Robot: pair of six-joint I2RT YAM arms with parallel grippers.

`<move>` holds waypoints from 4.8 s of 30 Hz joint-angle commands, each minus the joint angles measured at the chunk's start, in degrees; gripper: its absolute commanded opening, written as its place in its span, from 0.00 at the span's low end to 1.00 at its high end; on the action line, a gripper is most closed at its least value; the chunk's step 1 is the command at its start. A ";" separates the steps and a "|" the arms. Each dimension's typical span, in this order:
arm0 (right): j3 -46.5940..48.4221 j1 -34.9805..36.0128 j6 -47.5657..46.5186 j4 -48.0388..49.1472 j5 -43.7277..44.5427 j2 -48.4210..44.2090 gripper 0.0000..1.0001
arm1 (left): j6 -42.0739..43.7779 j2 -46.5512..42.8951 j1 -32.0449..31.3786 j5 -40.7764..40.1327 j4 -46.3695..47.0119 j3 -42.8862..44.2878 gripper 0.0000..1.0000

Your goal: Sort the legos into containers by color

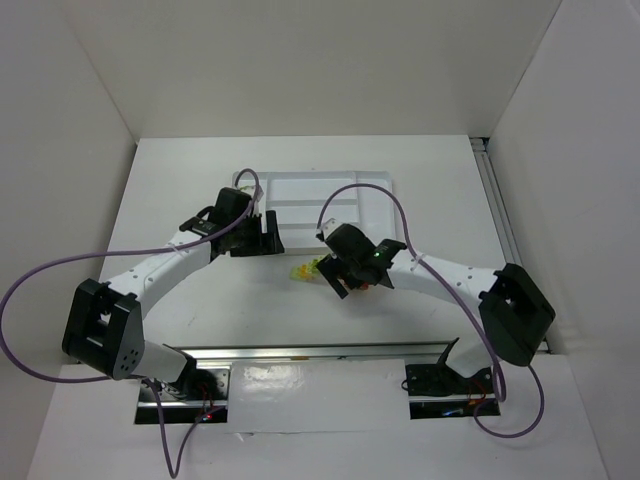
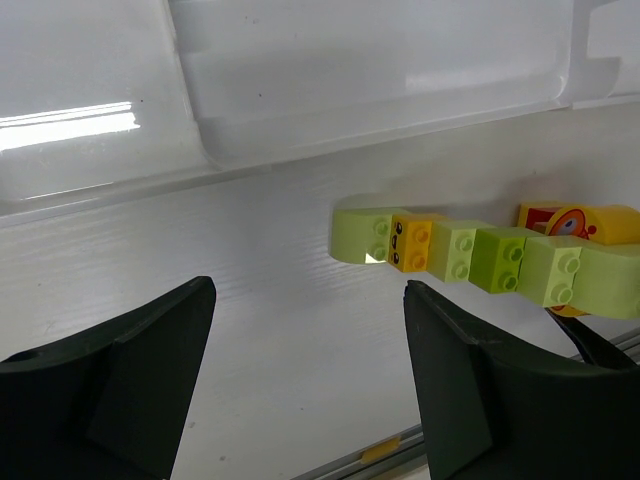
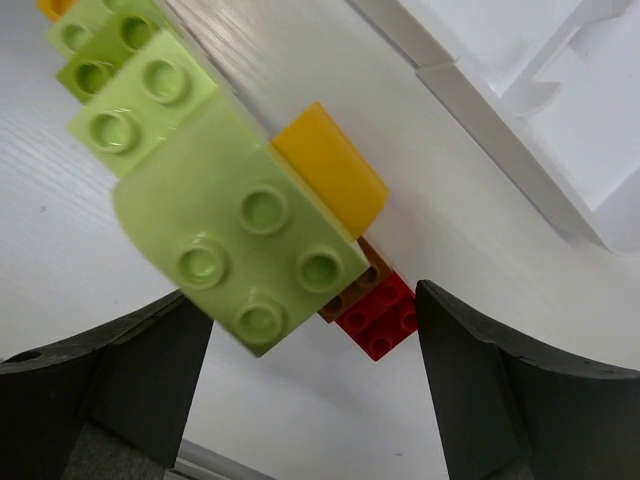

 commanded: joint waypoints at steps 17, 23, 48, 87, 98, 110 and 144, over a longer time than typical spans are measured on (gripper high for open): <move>9.30 2.62 -5.97 -1.77 -0.85 -3.35 1.00 | 1.57 -1.47 -1.05 1.62 1.48 0.75 0.87; 11.32 1.39 -9.14 -0.01 -3.59 1.32 0.99 | 2.09 -1.47 -1.58 2.15 1.48 0.75 0.87; 8.51 -0.99 -8.62 4.73 -5.88 4.13 0.98 | 2.09 -2.00 -1.58 1.62 1.48 0.22 0.87; 5.96 -2.57 1.32 1.66 -2.81 -12.57 0.57 | -0.72 -5.70 3.09 16.66 6.85 -4.53 0.97; 6.49 -5.11 12.64 -6.77 8.63 -10.90 0.57 | 0.33 -4.64 1.33 12.79 5.17 -2.68 0.95; 2.72 -9.15 23.90 -13.37 9.51 -9.14 0.58 | 3.31 -1.12 -7.27 5.58 -0.54 1.97 0.94; 10.10 -16.10 18.19 -16.79 9.33 -7.56 1.00 | 23.63 12.58 -21.88 -3.91 13.53 1.97 0.82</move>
